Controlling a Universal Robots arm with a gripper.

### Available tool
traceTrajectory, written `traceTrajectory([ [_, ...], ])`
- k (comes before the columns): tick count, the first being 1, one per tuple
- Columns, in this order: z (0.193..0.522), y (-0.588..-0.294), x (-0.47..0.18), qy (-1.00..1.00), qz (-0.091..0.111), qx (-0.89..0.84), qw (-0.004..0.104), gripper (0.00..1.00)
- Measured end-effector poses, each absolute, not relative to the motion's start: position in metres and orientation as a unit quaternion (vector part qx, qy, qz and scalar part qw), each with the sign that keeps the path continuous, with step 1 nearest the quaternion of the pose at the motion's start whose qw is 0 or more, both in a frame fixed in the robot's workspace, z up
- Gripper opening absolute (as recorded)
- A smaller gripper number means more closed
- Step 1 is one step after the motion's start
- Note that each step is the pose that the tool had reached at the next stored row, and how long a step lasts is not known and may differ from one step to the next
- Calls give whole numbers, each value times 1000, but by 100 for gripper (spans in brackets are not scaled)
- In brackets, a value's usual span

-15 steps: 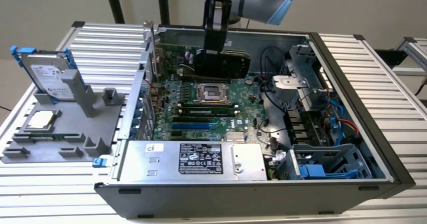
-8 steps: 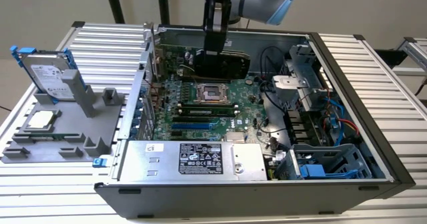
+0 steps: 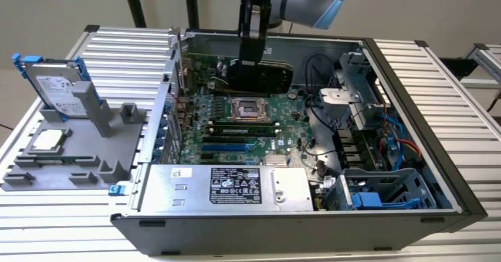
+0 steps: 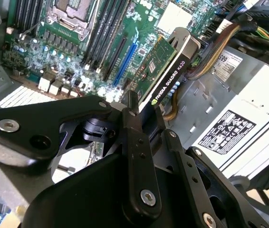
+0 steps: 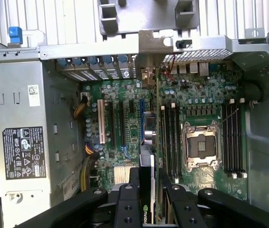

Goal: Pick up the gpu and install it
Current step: 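Insert the gpu into the slot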

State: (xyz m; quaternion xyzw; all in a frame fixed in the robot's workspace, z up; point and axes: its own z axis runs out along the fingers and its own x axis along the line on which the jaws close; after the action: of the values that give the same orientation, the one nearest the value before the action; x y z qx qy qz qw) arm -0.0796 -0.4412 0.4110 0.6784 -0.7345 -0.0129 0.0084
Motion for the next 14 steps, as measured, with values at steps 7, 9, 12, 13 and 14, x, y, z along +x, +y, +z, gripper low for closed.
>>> traceTrajectory([
  [7,408,-441,-80,-734,-13,678,8,0],
  [9,407,-441,-80,-735,-12,678,8,0],
  [12,405,-441,-80,-734,-11,679,6,0],
  [13,405,-441,-80,-734,-10,679,5,0],
  [14,405,-441,-80,-734,-9,679,4,0],
])
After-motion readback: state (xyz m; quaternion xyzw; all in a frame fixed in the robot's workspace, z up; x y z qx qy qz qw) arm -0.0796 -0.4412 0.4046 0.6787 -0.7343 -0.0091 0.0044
